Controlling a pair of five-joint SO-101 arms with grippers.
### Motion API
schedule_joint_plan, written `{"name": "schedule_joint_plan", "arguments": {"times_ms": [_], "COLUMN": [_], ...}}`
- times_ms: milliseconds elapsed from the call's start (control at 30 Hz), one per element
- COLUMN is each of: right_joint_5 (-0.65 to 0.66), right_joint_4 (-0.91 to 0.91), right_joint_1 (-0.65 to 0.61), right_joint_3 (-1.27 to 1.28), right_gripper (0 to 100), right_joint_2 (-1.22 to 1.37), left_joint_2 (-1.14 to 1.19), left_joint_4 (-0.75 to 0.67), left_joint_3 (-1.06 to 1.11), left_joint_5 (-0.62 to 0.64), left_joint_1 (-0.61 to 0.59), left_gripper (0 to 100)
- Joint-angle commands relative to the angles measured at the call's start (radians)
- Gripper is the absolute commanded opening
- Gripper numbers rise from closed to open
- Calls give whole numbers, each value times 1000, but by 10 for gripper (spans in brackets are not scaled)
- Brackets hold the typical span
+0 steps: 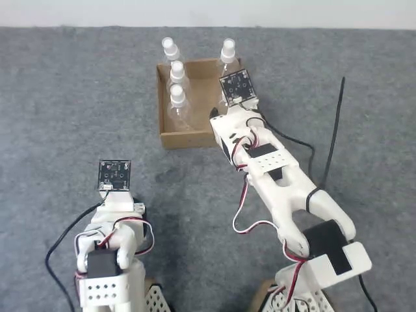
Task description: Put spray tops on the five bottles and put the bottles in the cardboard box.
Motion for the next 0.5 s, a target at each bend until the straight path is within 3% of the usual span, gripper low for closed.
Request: {"name": "schedule_joint_plan", "arguments": {"times_ms": [0, 467], "right_joint_5": [-11, -11], "right_joint_4": [61, 259], "right_joint_1": [-13, -22], "right_joint_3": [-66, -66], "right_gripper": [248, 246], "right_joint_2": [-124, -223], "left_joint_2": [-18, -18], "left_joint_4": [5, 5], "left_joint_3": [-13, -13], "left_joint_5": [-5, -5], "left_joint_1": [-5, -5], "left_gripper": [24, 24]}}
